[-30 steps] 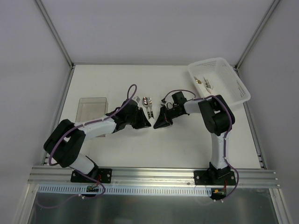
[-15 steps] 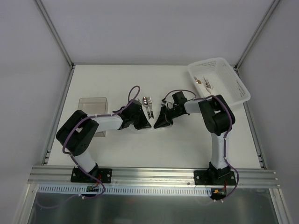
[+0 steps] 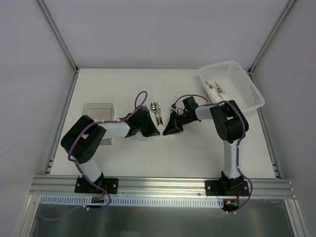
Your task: Place the utensils on the paper napkin and roll it up
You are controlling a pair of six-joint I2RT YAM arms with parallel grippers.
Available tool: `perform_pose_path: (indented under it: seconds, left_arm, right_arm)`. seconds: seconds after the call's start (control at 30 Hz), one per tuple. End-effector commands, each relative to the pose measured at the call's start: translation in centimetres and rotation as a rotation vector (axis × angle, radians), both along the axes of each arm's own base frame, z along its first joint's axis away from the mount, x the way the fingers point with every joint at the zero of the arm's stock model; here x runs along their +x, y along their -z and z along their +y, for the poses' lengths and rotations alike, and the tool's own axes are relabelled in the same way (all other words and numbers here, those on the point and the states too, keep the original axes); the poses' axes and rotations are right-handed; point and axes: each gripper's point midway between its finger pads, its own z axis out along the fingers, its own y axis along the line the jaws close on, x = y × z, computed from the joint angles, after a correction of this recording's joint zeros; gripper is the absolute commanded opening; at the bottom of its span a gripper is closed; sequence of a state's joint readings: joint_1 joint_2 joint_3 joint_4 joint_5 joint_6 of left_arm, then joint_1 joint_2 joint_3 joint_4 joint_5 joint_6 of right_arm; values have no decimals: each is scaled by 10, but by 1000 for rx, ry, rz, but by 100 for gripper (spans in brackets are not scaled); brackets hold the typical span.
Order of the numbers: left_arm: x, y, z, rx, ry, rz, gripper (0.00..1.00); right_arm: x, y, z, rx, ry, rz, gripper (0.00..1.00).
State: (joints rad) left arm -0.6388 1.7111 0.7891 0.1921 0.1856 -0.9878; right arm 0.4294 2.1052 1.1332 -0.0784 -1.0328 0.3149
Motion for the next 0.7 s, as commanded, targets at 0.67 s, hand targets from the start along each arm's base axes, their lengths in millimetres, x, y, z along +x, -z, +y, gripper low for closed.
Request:
perform_pose_path:
  seconds: [0.67]
  left_arm:
    - [-11,35,16,69,-4,99,6]
  right_arm:
    - [16,-40,22,63,-39,-150,18]
